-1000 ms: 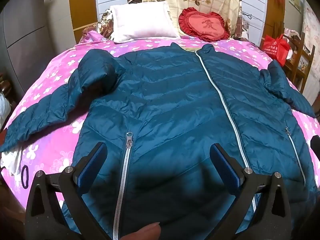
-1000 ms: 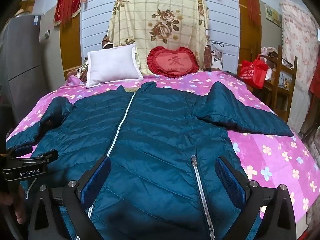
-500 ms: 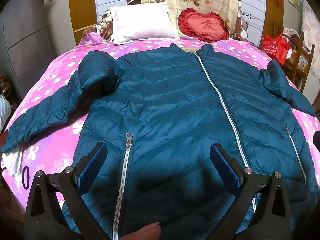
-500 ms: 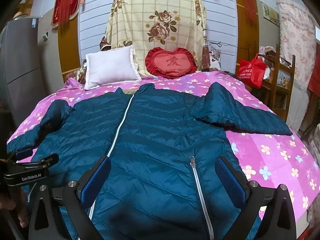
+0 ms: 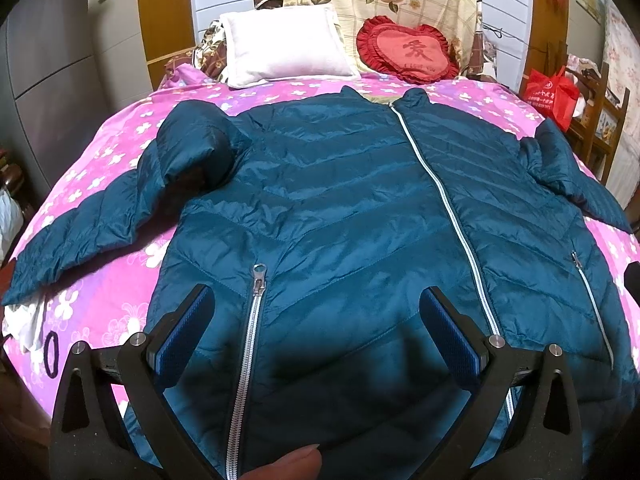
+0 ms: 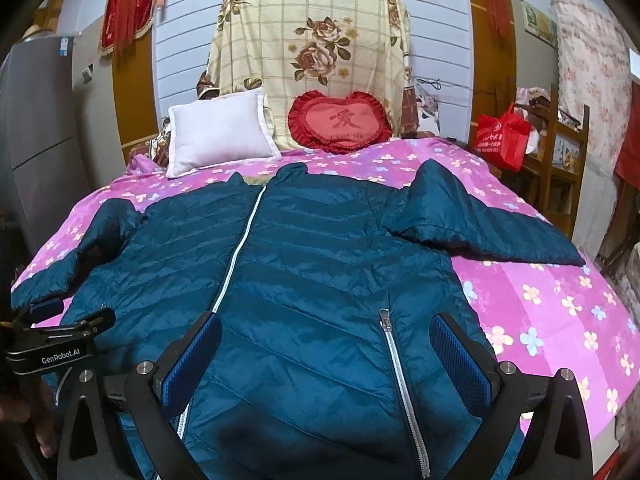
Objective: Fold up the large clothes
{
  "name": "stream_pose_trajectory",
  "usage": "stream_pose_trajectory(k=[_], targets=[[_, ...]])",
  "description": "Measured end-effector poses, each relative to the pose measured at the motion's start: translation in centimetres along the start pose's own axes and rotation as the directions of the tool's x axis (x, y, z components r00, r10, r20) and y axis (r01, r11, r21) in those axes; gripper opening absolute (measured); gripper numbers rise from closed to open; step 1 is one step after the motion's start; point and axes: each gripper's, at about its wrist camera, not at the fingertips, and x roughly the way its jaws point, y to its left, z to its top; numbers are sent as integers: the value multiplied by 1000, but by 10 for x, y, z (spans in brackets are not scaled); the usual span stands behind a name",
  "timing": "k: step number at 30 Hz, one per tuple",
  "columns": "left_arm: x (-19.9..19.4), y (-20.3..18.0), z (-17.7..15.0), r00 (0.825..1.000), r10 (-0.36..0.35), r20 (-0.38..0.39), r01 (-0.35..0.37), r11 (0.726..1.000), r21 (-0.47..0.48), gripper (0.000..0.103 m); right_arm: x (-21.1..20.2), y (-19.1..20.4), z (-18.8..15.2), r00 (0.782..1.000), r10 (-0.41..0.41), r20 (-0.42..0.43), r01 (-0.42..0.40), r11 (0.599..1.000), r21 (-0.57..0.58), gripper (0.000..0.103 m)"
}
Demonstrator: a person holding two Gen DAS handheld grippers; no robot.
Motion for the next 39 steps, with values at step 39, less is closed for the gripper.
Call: stream_pose_trajectory(k=[39], targets=[[5,-11,-4,1000,1,-9,-1,1000,25,103,13,12,29,999,-49,6,49,999,-13,103]])
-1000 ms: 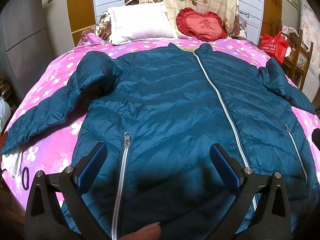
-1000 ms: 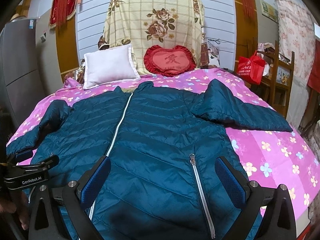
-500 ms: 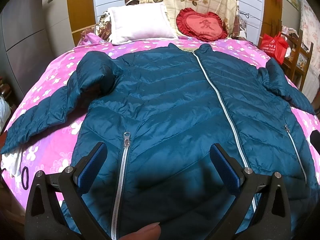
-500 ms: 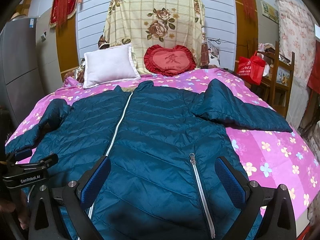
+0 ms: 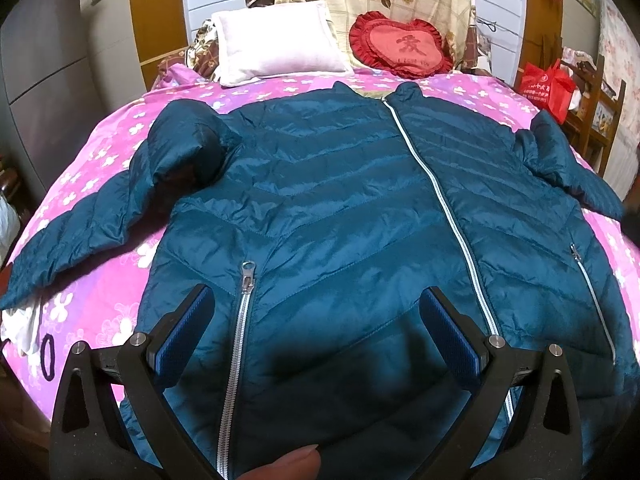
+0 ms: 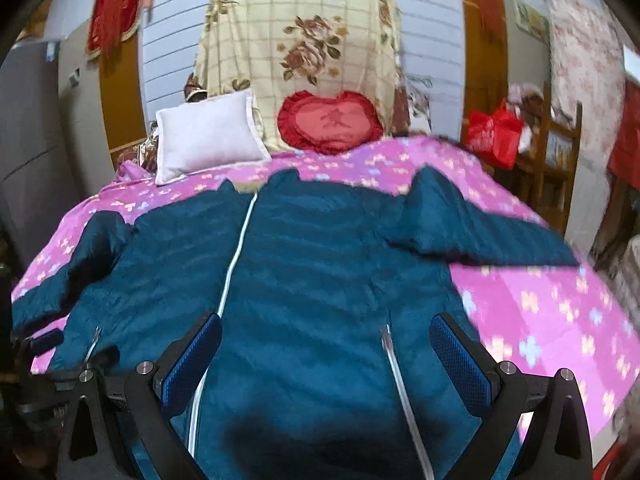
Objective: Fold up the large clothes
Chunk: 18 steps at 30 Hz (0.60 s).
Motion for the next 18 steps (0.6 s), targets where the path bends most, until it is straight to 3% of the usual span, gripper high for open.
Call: stream_pose_trajectory(k=[3,5,8,13,18], targets=[[2,0,0,1000,2,-8,-2,1000,-1,103,12,10,3,999,-31,27,32,998,-54,103],[1,2,0,1000,-4,-3,4,1000,-11,103,26,11,-6,1000,-17,-8,16,999,-36,103],[-4,8,2,999,-29,28,30,999,-42,103,48,6,-21,991,-6,-131,9,1000,22,103],[-15,16,6,990,-82,117,91,993,-78,103,56,3,-27,985,-31,-169,34,999,13,103],[-7,14,6,998,-41,47,43,997,-58,103,58,0,-29,983,-32,-181,36,999,15,103]])
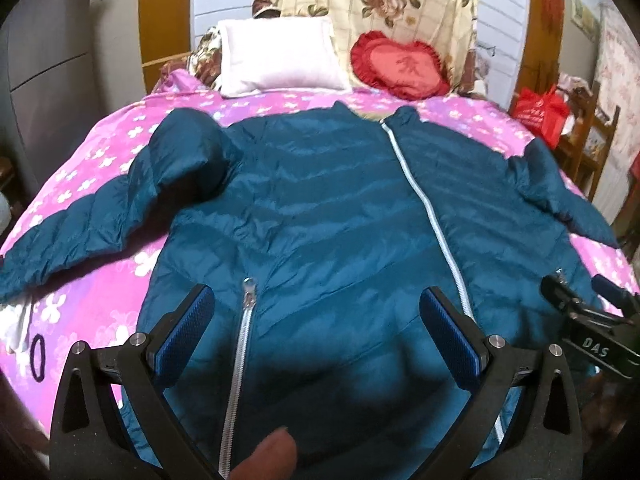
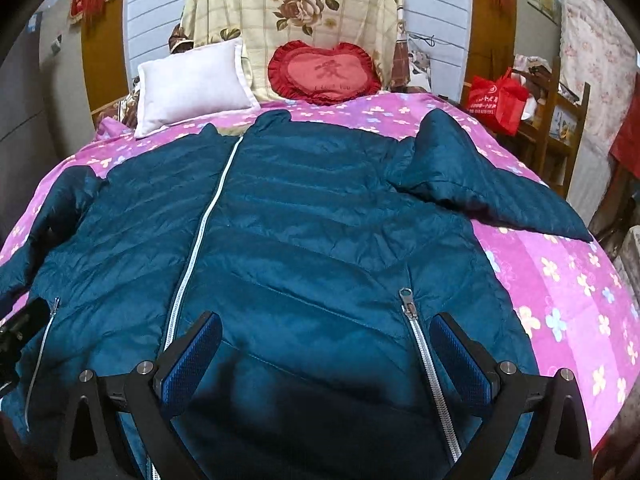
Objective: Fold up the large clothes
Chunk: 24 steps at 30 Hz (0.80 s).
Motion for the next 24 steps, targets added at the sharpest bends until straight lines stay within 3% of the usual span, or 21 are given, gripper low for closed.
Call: stream_pose_trajectory(k=[14,24], targets=[[-3,10,-1,1000,6,17,-6,1000,-27,103,2,1,0,1000,-7,-7,7,1000,9,103],[-4,9,-3,998,-47,30,49,998,-50,103,3,1,0,1000,-9,-9,9,1000,10,103]])
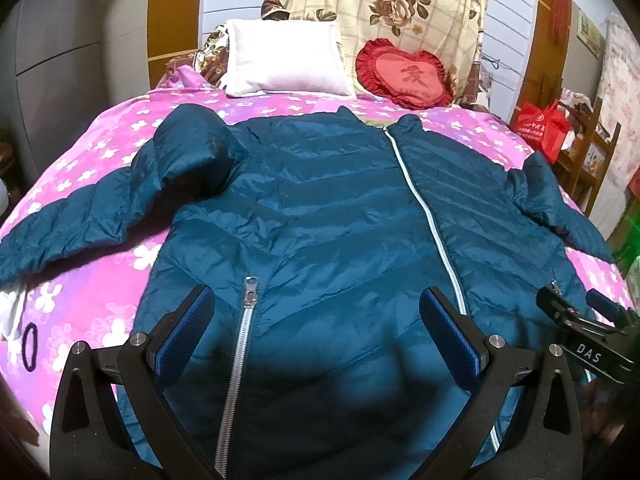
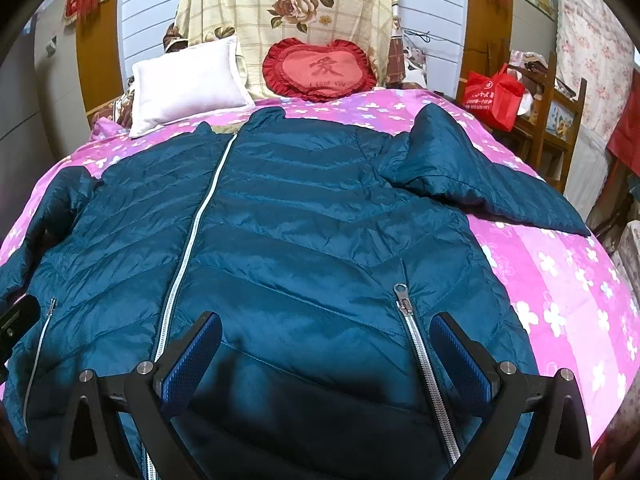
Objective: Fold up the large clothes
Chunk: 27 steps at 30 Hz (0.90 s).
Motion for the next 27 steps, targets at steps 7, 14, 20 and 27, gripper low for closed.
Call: stream_pose_trajectory(k=[7,14,20,27], targets=[[1,4,-1,1000,4,16,-4,999,-37,103,0,0,0,1000,1,0,-1,1000,0,103],[3,7,0,999,38,-3,-38,999,-34,103,0,-1,0,1000,0,2,0,1000,3,103],[6,9,-1,998,58,-25,-59,998,-34,103,1,-2,-1,1000,-2,2,2,1000,4,103],[6,7,-2,998,53,-23,-54,998,-22,103,1,-4,-2,1000,-3,-5,3,1000,9,103]])
